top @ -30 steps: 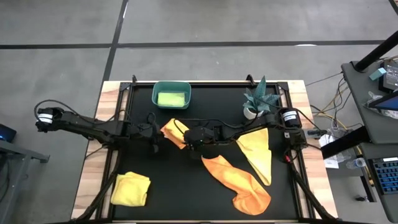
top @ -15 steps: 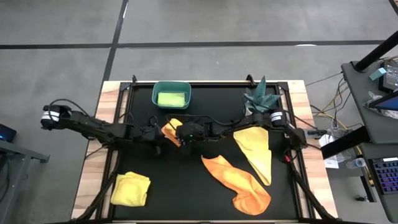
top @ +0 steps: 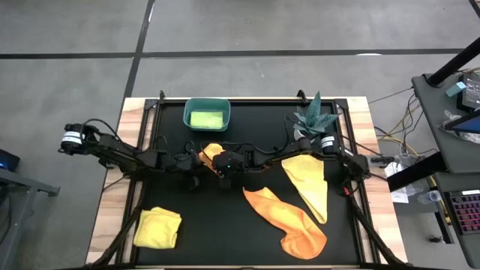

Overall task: Fold microfiber towels
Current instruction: Fold the top orange microfiber cloth

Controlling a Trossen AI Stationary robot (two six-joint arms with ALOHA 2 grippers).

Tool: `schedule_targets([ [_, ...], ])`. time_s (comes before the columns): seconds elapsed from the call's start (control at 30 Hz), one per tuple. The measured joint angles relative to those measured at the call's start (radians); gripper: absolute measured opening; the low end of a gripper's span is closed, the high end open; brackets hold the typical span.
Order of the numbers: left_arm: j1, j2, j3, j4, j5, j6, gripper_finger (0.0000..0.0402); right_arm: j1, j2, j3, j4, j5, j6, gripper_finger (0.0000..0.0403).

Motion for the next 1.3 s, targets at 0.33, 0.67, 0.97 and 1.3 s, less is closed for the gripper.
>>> schedule_targets([
  [0.33, 0.000, 0.000, 0.000, 0.003, 0.006, 0.000, 0.0123, 0.000, -0.005, 0.011, 0.003, 0.028, -0.082, 0.0034],
  [0.67, 0.000, 0.000, -0.001, 0.021, 0.007, 0.007, 0.0123, 0.000, -0.005, 0.022, 0.058, 0.028, -0.100, 0.0008],
  [0.97, 0.000, 0.001, -0.002, 0.026, 0.008, 0.008, 0.0123, 0.002, -0.010, 0.153, -0.220, 0.021, -0.061, 0.0044],
  [1.3, 0.000, 0.001, -0.003, 0.044, 0.012, 0.008, 0.0123, 0.005, -0.004, 0.168, -0.256, 0.019, -0.027, 0.0162],
])
